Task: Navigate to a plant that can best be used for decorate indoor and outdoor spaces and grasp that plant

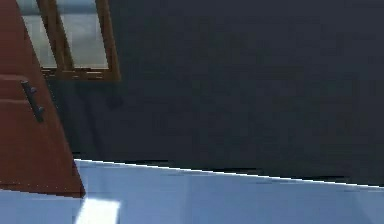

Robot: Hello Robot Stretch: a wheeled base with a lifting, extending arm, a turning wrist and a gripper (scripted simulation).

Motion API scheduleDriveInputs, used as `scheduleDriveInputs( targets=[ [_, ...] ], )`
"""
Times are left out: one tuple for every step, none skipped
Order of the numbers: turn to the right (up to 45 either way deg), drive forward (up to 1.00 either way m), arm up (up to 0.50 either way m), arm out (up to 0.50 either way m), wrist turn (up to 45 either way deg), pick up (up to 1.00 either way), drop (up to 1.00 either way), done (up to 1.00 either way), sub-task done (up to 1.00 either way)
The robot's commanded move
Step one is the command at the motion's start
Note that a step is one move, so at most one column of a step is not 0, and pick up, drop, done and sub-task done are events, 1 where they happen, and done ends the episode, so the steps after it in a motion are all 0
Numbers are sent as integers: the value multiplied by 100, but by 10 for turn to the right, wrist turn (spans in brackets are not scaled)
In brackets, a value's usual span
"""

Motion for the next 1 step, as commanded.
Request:
scheduleDriveInputs(
  targets=[
    [420, 0, 0, 0, 0, 0, 0, 0, 0]
  ],
)
